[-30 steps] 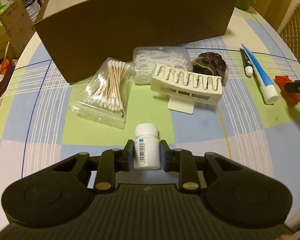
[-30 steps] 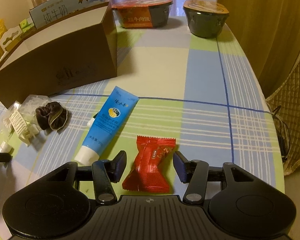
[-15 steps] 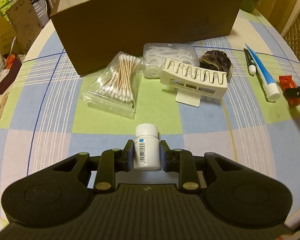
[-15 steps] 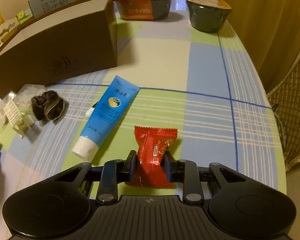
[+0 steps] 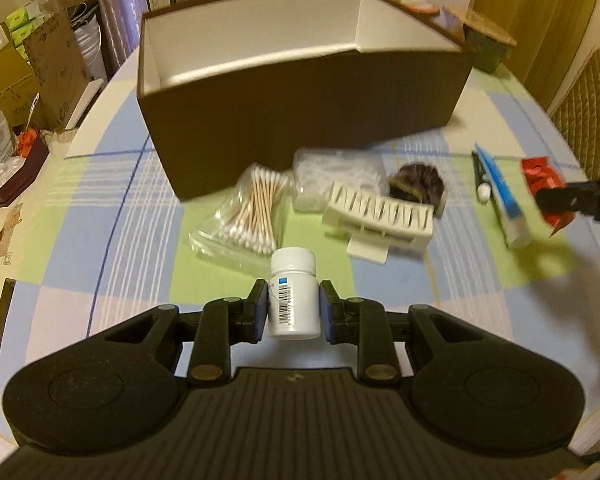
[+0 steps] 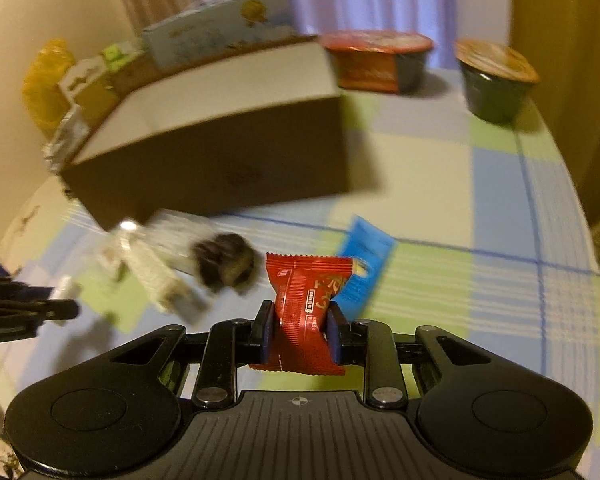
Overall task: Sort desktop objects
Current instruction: 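Lift and carry the candy packet and pill bottle toward the brown box with both tools, then open both tools to drop the candy packet and pill bottle into the box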
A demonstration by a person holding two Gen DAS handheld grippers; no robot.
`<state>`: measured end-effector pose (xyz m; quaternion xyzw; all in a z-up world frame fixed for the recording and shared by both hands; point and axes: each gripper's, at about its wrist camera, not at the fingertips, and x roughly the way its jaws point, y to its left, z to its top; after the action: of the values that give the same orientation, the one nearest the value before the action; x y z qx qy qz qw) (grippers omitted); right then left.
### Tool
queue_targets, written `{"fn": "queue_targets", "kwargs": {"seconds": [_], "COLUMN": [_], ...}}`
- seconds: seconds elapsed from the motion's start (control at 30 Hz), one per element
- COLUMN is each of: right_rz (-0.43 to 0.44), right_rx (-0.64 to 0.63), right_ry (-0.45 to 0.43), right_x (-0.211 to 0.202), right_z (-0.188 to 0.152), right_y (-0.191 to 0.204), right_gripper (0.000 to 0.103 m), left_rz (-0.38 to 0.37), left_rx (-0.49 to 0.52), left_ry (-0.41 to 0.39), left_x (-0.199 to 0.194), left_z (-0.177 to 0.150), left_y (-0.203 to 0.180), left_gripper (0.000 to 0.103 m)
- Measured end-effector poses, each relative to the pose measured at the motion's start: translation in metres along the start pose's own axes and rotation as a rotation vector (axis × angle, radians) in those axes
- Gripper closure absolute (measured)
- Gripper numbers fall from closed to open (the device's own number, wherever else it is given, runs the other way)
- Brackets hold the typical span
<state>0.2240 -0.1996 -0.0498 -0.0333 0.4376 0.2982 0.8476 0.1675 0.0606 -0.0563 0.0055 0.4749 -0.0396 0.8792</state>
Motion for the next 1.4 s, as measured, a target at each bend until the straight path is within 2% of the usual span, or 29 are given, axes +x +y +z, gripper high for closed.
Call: {"fn": "queue_targets", "kwargs": {"seconds": [0.17, 0.37, 0.57, 0.77, 0.87, 1.07, 1.23, 1.4], "right_rz": [0.073, 0.150, 0.191, 0.199, 0.194, 0.173, 0.153, 0.161], "right_rx": [-0.040, -0.059, -0.103, -0.135, -0.130, -0.122, -0.096, -0.108], "right_ry": [0.005, -0.020, -0.075, -0.100, -0.093, -0.030, 0.071, 0.180], "right_x": [0.005, 0.012, 0.022, 0.048, 0.068, 0.112, 0.148, 0.174], "right_z": [0.016, 0.046, 0.090, 0.135, 0.155, 0.176, 0.178, 0.181], "right_y": [0.024, 0.046, 0.071, 0.090, 0.093, 0.095, 0.089, 0.085], "right_gripper": [0.079, 0.079, 0.079, 0.079, 0.079, 0.079, 0.079, 0.079], "left_rz": [-0.011, -0.030, -0.025, -0.004, -0.009, -0.005, 0.004, 0.018], "left_rx": [-0.008, -0.009, 0.013, 0.023, 0.009, -0.033, -0.055, -0.028], "left_ry": [-0.038, -0.102, -0.182, -0.210, -0.183, -0.054, 0.058, 0.164], "left_x": [-0.010, -0.022, -0.027, -0.012, 0.006, 0.055, 0.087, 0.112], "left_z": [0.013, 0.043, 0.090, 0.140, 0.162, 0.185, 0.191, 0.190], "left_y": [0.004, 0.014, 0.023, 0.034, 0.042, 0.056, 0.064, 0.066], "left_gripper": [0.080, 0.080, 0.080, 0.080, 0.080, 0.080, 0.080, 0.080]}}
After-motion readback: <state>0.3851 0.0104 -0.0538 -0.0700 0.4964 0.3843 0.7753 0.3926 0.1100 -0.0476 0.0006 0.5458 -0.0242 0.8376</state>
